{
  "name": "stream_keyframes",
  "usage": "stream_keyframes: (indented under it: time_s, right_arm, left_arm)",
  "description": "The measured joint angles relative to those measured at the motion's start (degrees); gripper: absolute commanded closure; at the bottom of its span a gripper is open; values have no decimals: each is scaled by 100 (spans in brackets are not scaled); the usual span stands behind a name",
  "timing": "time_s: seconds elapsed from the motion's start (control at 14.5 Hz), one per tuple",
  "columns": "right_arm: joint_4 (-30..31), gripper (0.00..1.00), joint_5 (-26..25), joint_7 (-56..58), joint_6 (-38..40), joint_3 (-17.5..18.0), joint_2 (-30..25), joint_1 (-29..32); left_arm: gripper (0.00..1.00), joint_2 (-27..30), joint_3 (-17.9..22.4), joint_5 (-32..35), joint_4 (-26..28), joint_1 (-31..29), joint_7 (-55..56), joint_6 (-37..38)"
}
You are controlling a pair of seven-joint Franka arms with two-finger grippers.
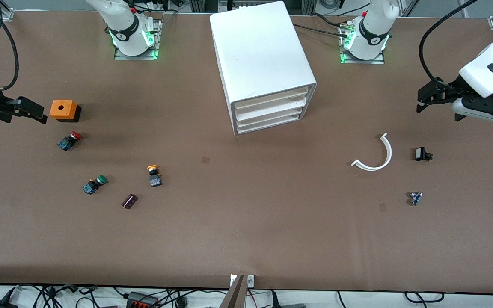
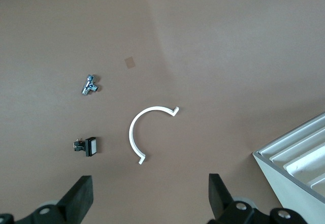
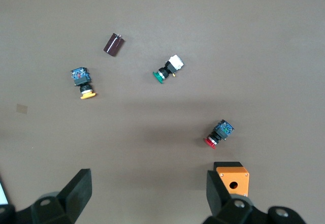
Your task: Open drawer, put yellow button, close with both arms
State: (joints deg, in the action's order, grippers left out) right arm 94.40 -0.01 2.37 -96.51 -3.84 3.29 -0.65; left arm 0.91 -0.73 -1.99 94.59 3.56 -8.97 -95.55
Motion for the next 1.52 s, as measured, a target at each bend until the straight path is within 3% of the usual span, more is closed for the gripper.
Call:
stream_keyframes:
  time_s: [0.69, 1.1, 1.31, 1.52]
  right_arm:
    - [0, 0, 0, 1, -19, 0, 5, 0]
    - [-1, 0, 0, 5, -65, 13, 37, -20]
    - [-2, 0, 2, 5, -69, 56, 150, -68]
    - [-1, 0, 19, 4, -188, 75, 366, -174]
  left_arm:
    - [0, -1, -1, -1, 0, 3, 0, 16]
    - [0, -160, -128, -81, -3, 391, 0, 1246]
    - [0, -326, -232, -518, -2, 765, -3, 1610]
    - [0, -781, -249, -1434, 5, 989, -4, 1625]
